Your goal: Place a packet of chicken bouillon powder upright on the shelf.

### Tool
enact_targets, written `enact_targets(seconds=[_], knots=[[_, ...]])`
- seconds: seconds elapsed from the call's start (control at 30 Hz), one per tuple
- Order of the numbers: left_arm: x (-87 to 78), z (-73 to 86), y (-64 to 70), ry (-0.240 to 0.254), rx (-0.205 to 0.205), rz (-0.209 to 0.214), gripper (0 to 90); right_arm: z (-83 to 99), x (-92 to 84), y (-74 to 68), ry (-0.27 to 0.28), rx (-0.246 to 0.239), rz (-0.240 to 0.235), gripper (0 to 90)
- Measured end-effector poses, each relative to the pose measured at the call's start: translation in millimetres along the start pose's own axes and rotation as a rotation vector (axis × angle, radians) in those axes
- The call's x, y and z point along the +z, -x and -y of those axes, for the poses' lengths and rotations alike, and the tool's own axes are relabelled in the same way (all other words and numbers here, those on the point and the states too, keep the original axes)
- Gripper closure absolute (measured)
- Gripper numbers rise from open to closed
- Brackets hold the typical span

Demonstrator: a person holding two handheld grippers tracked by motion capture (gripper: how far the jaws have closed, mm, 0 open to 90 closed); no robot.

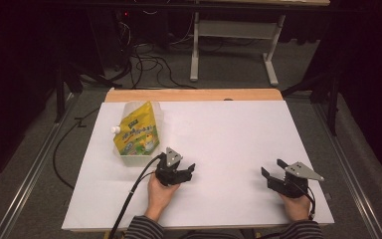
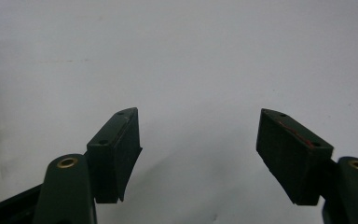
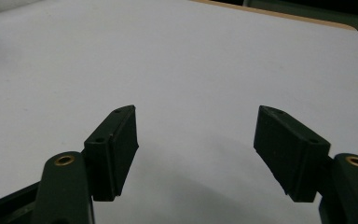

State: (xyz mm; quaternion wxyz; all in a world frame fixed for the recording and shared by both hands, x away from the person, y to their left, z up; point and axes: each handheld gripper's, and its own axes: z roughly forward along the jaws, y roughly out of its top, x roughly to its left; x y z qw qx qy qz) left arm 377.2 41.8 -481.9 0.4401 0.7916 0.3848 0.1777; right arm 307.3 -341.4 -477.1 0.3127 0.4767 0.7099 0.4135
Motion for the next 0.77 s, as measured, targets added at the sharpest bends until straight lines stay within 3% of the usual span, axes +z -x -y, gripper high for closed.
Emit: enact_targets(seconds=[0.27,0.5,0.77], knots=[[0.9,0.3,-0.9,-0.007,-0.011,0.002,30.7,0.1,-0.1,-0.3,0.0,0.0,0.0,31.0],[0.3,0.9,4.2,-0.006,0.028,-0.039,29.3,0.1,-0.1,-0.3,-0.002,0.005,0.003,31.0],[0.3,0.9,3.6,-0.007,0.019,-0.041,27.9,-0.2,0.8,0.2,-0.008,0.004,-0.002,31.0]])
